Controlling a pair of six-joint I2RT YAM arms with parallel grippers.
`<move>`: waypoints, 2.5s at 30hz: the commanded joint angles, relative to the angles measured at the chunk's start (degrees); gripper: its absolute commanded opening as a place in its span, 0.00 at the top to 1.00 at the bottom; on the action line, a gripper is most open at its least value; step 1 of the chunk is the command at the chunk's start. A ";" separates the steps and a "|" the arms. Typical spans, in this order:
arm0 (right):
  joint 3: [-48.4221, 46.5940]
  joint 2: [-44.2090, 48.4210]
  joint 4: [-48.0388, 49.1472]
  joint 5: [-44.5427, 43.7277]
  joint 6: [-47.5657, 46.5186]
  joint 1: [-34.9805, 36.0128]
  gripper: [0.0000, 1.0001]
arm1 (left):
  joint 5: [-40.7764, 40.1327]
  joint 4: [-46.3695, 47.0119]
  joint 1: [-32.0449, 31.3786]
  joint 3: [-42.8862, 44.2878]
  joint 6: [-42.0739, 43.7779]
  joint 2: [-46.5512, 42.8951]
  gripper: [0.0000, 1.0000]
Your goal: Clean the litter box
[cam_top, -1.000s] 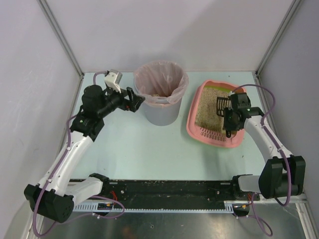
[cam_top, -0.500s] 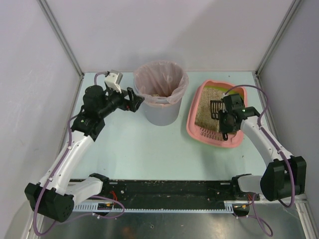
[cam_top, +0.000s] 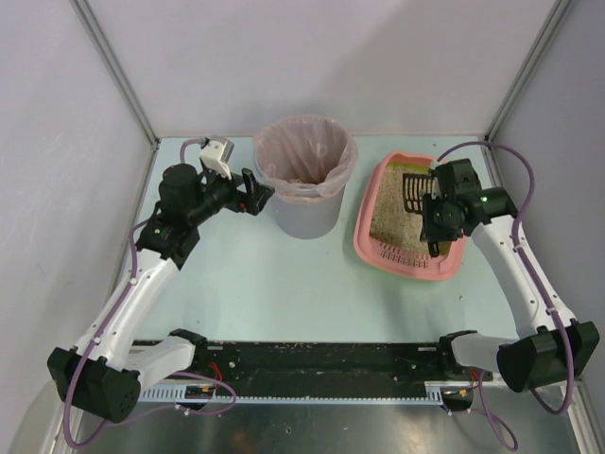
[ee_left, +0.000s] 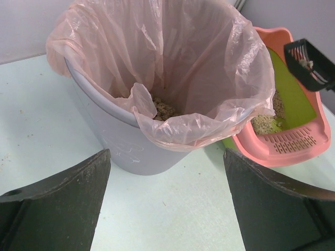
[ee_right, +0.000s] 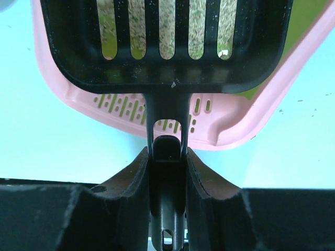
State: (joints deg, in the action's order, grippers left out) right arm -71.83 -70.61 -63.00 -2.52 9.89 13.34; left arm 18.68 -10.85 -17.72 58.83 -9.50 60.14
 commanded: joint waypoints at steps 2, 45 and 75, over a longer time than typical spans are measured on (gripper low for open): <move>-9.54 -1.37 -7.65 0.94 -0.13 0.80 1.00 | 1.71 1.54 0.23 -0.20 0.09 -1.61 0.07; -56.43 -35.39 -0.90 20.44 5.23 20.85 1.00 | 2.60 1.62 3.21 -0.47 -0.52 -1.52 0.08; -15.01 -17.64 57.54 53.32 51.00 11.97 1.00 | 1.27 1.62 3.21 -0.73 0.27 -1.34 0.10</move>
State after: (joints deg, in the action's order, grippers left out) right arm -87.81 -90.91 -17.67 47.11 50.89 25.04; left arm 19.81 -10.83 -14.90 58.41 -9.98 59.35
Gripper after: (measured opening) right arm 0.304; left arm 0.907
